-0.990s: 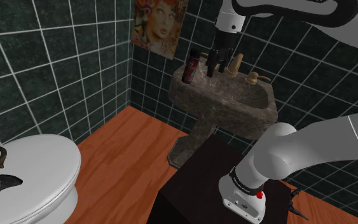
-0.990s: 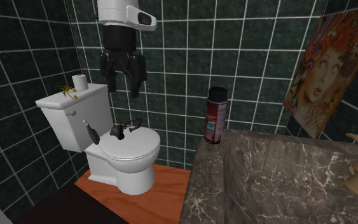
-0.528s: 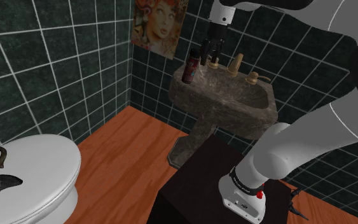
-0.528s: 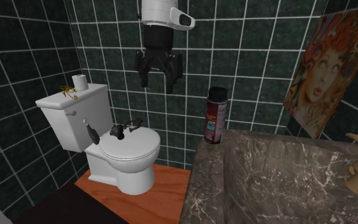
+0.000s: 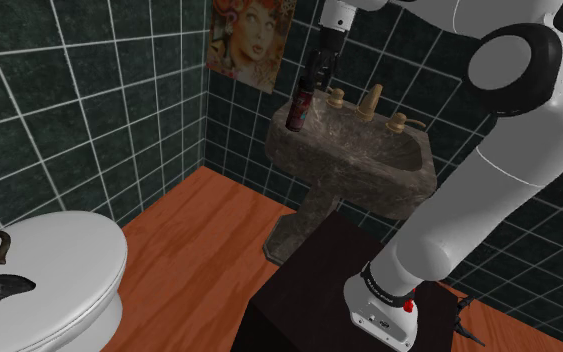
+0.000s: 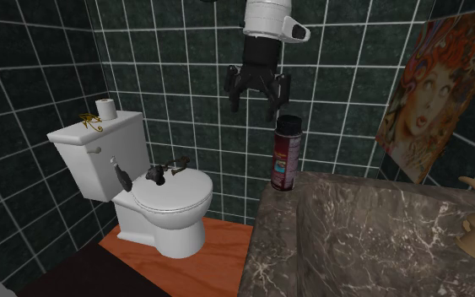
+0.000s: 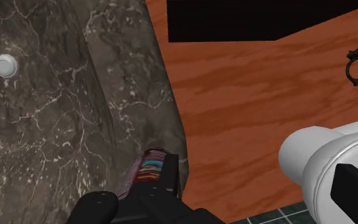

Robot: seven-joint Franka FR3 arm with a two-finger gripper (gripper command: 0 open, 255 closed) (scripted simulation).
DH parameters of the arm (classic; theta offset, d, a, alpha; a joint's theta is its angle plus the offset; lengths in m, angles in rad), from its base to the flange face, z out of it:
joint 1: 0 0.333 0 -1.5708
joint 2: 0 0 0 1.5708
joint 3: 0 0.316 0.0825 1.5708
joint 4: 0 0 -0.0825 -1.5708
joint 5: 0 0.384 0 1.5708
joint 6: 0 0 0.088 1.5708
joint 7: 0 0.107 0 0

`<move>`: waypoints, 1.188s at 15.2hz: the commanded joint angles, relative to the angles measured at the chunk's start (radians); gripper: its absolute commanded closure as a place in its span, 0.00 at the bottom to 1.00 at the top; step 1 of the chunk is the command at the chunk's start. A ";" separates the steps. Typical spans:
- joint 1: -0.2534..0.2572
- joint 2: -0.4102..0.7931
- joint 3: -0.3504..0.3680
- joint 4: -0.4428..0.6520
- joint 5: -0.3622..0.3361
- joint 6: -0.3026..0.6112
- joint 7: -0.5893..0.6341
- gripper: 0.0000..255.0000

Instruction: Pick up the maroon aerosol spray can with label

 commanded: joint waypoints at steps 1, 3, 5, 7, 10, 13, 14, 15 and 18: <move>-0.017 0.096 -0.019 0.107 0.040 -0.020 -0.040 0.00; -0.044 0.193 -0.032 0.225 0.083 -0.052 -0.078 0.00; -0.080 0.297 -0.041 0.361 0.130 -0.095 -0.111 0.00; -0.128 0.414 -0.042 0.525 0.180 -0.153 -0.136 0.00; -0.157 0.478 -0.037 0.605 0.205 -0.175 -0.146 0.00; -0.145 0.458 -0.038 0.533 0.197 -0.122 -0.150 0.00; -0.141 0.453 -0.038 0.511 0.196 -0.106 -0.152 0.00; -0.138 0.448 -0.038 0.490 0.194 -0.090 -0.153 0.00; -0.133 0.441 -0.038 0.458 0.192 -0.065 -0.156 0.00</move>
